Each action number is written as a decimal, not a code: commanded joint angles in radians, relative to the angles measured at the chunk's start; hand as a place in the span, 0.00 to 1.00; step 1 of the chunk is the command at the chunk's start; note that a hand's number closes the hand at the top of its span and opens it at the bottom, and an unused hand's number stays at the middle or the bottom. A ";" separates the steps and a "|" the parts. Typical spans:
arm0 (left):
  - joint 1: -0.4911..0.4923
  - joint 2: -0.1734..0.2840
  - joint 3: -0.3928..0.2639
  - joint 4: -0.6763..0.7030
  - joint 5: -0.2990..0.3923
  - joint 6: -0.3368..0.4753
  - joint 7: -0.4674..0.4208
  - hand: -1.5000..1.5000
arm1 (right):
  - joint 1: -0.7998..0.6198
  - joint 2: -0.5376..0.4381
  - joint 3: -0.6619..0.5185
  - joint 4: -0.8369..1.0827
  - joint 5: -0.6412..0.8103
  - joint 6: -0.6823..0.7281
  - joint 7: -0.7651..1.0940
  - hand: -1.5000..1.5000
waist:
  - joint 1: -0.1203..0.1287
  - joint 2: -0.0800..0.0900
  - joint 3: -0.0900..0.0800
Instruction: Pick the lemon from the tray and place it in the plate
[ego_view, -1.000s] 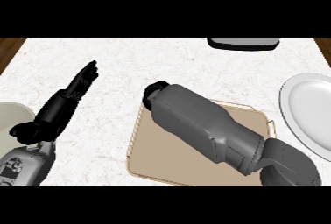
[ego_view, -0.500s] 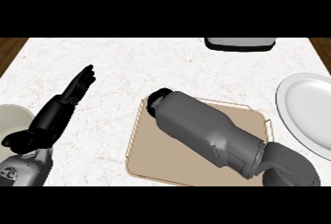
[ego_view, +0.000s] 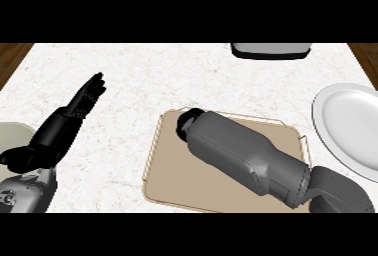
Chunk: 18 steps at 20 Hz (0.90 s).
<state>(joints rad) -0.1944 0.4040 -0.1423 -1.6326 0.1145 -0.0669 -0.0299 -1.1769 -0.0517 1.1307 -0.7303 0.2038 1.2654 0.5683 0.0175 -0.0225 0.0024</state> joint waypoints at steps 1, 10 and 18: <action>0.015 0.017 0.025 -0.011 0.014 -0.022 -0.004 0.50 | 0.065 -0.037 0.073 0.025 0.043 0.098 -0.010 0.00 | 0.000 0.027 -0.003; 0.033 -0.012 0.005 -0.019 -0.018 -0.020 -0.015 0.50 | 0.109 -0.102 0.106 -0.111 0.038 0.129 -0.102 1.00 | 0.000 0.027 -0.002; -0.009 -0.051 0.004 0.013 -0.034 -0.011 -0.015 0.50 | 0.147 -0.137 0.139 -0.205 0.143 -0.046 -0.188 1.00 | 0.001 0.033 -0.002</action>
<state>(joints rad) -0.1810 0.3729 -0.1362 -1.6492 0.0902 -0.0775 -0.0297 -1.1057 -0.2002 1.2170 -0.9653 0.3247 1.2280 0.4578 0.0275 -0.0187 0.0036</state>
